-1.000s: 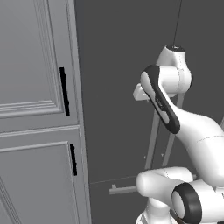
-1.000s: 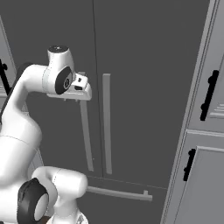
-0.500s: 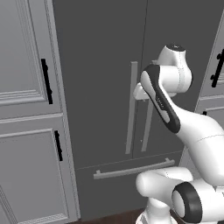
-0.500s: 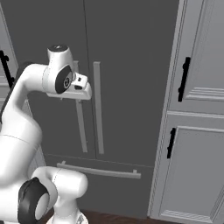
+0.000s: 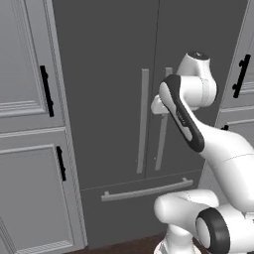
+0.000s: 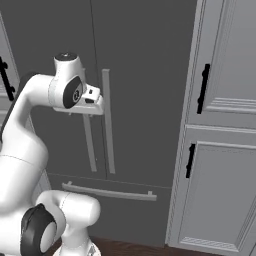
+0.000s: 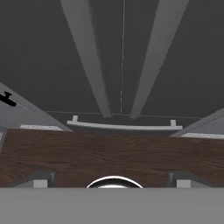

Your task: Take the strawberry from the fridge and place it on top of the pancake, located on the dining counter.

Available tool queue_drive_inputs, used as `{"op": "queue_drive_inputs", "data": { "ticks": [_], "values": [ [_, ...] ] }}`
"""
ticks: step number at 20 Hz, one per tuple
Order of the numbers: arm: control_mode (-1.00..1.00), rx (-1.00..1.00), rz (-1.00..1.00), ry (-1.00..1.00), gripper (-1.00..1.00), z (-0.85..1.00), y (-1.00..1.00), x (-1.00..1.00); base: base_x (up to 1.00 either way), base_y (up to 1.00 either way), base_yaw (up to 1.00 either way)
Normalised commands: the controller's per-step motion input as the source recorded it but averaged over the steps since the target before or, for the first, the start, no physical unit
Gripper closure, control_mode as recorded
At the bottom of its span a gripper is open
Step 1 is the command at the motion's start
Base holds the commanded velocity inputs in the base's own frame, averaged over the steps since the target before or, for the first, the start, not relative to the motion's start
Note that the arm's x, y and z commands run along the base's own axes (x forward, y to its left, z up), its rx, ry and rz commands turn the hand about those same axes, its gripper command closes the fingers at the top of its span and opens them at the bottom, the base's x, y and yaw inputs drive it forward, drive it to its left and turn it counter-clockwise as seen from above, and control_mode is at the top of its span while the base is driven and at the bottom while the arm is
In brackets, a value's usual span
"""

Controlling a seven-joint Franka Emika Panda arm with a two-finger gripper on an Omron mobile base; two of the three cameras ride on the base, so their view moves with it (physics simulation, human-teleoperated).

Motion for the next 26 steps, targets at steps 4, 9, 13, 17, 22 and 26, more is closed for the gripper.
{"op": "queue_drive_inputs", "data": {
  "ticks": [4,9,13,17,22,26],
  "values": [
    [1.0,0.0,0.0,0.0,-1.0,0.0,0.0,0.0,-0.33,-0.23,0.0],
    [1.0,0.0,0.0,0.0,-1.0,0.0,0.0,0.0,-0.13,0.0,0.0],
    [-1.0,0.0,0.01,0.01,-1.0,-0.1,0.0,0.35,0.0,0.0,0.0],
    [-1.0,0.0,0.04,-0.03,-1.0,-0.14,-0.17,0.78,0.0,0.0,0.0],
    [-1.0,0.0,0.02,-0.08,-1.0,-0.05,-0.21,0.82,0.0,0.0,0.0],
    [-1.0,0.0,0.0,-0.05,-1.0,0.0,-0.03,0.63,0.0,0.0,0.0]
  ]
}}
